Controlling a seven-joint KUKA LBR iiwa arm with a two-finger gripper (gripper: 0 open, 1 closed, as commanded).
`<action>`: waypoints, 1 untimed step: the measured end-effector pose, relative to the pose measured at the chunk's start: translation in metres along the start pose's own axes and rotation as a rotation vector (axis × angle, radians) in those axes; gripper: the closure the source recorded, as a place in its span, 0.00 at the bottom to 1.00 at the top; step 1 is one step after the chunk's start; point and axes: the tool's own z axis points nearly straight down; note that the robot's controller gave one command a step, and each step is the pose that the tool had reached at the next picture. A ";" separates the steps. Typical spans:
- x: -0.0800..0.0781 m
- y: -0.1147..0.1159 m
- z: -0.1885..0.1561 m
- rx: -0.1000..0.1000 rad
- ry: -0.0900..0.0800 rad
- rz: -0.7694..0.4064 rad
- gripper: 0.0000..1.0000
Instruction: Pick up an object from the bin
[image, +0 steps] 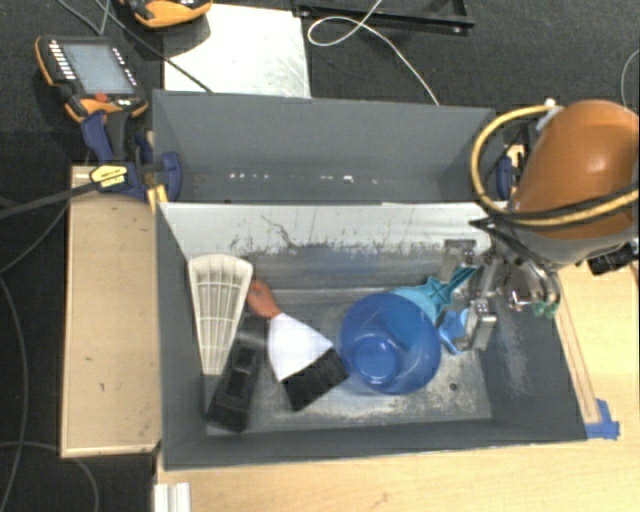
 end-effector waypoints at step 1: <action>0.001 0.000 0.006 0.001 -0.008 -0.009 0.00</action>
Offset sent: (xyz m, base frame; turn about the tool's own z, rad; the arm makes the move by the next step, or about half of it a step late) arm 0.0088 0.0377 -0.0786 -0.0419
